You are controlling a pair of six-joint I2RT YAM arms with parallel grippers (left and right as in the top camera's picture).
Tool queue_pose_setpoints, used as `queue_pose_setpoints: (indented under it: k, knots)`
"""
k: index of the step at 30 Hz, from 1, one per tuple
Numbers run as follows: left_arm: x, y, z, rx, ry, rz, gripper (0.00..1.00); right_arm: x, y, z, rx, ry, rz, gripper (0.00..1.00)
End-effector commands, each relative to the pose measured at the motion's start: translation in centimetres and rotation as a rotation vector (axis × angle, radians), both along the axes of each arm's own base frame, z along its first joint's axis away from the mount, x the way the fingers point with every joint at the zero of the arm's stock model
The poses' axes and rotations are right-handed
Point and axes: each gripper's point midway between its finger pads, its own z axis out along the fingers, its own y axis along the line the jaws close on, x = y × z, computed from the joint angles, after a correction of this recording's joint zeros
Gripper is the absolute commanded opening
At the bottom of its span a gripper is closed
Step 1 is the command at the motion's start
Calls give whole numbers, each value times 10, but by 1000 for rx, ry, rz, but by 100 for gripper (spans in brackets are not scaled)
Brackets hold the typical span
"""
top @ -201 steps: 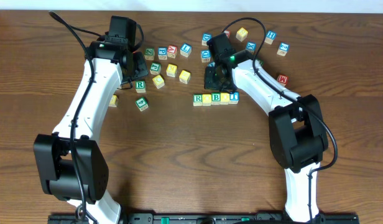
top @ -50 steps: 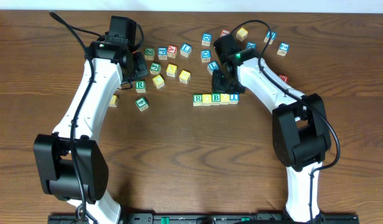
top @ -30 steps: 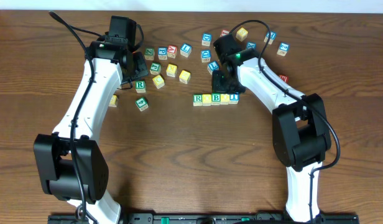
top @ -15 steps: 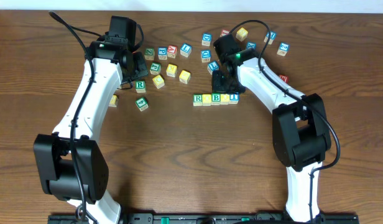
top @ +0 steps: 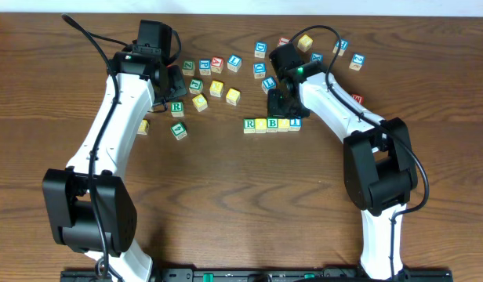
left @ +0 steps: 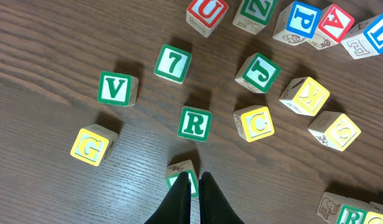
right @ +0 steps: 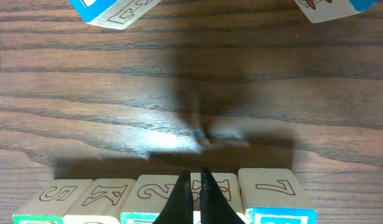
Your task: Spell out ROBOT
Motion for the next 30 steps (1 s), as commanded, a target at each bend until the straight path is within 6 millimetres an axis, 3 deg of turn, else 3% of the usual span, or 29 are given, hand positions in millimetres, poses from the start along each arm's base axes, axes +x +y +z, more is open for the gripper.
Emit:
queue_pose_setpoints:
  k: [1,16,20,24,30]
  knots:
    - [3,3,5,16,-12,-4,8,1,-2,-8,-9,15,9,1]
    - [3,3,5,16,-12,-4,8,0,-3,-8,-12,21,10,1]
    - [3,3,5,16,-12,-4,8,7,-2,-6,-4,-8,16,1]
    - [3,3,5,16,-12,-4,7,20,-13,-1,8,-35,-17,2]
    - [3,3,5,16,-13,-4,8,25,-31,0,5,-26,-57,2]
